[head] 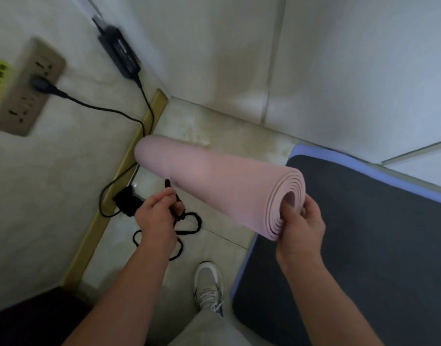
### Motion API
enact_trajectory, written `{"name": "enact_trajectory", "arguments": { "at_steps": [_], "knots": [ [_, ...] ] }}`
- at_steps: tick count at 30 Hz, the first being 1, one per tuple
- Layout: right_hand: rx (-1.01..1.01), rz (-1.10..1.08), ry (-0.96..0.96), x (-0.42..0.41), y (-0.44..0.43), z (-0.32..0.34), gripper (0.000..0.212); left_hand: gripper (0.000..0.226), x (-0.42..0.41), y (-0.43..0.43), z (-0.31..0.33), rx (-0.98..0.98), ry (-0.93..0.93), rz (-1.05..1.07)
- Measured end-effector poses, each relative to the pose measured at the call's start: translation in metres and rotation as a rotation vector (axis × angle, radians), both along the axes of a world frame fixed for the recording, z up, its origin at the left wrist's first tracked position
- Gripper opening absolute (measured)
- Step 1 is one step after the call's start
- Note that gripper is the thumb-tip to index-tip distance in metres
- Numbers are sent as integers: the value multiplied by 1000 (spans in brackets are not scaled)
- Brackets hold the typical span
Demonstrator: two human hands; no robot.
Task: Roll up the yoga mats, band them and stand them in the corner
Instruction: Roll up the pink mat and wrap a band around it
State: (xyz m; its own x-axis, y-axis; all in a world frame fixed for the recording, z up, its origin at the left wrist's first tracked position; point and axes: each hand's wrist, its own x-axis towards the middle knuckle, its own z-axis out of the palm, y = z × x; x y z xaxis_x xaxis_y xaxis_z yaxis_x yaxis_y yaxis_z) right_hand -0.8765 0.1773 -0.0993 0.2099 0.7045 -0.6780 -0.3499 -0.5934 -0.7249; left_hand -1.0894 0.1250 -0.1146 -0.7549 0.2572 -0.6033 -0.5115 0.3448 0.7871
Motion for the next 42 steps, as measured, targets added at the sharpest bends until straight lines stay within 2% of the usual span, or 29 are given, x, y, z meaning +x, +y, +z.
{"name": "enact_trajectory", "arguments": {
  "at_steps": [5,9,12,15,17,18,19,20,22,24,26,28,30,33,36,38,39,40,42],
  "knots": [
    [221,337,-276,-39,29,115,36,26,-16,18,148,321,-95,62],
    [373,659,-595,-80,48,181,46,31,-31,34,244,615,-292,39],
    [424,874,-788,-104,52,208,48,28,-41,41,284,789,-402,17],
    [407,973,-841,-118,51,218,50,25,-57,37,300,1125,-661,7],
    [394,1021,-843,-129,50,219,49,24,-65,33,306,1279,-820,-18],
    [396,1038,-844,-133,50,218,49,22,-64,34,309,1270,-837,-16],
    [402,1054,-847,-137,50,218,48,24,-62,38,310,1185,-778,-11],
    [408,1063,-848,-141,50,219,47,28,-59,42,308,1023,-626,-12],
    [393,1111,-830,-146,52,221,46,32,-53,47,298,630,-204,-65],
    [400,1189,-813,-149,53,223,52,28,-53,46,280,338,128,-240],
    [436,1238,-776,-152,55,224,53,26,-57,40,264,81,460,-475],
    [483,1281,-735,-156,55,225,50,31,-62,39,258,-53,748,-685],
    [505,1298,-700,-161,56,224,49,44,-64,40,258,-100,843,-826],
    [515,1312,-622,-170,60,220,47,53,-69,41,258,-184,889,-927],
    [461,1197,-359,-172,64,221,39,59,-70,39,259,-255,908,-980],
    [354,1078,-149,-172,68,234,42,67,-66,38,259,-324,950,-1030],
    [306,1058,-121,-173,68,240,46,70,-64,38,259,-335,978,-1036],
    [281,1066,-167,-175,68,245,47,70,-61,38,257,-324,993,-1024],
    [293,1091,-388,-181,69,244,44,68,-59,39,255,-287,998,-1004]
  ]
}}
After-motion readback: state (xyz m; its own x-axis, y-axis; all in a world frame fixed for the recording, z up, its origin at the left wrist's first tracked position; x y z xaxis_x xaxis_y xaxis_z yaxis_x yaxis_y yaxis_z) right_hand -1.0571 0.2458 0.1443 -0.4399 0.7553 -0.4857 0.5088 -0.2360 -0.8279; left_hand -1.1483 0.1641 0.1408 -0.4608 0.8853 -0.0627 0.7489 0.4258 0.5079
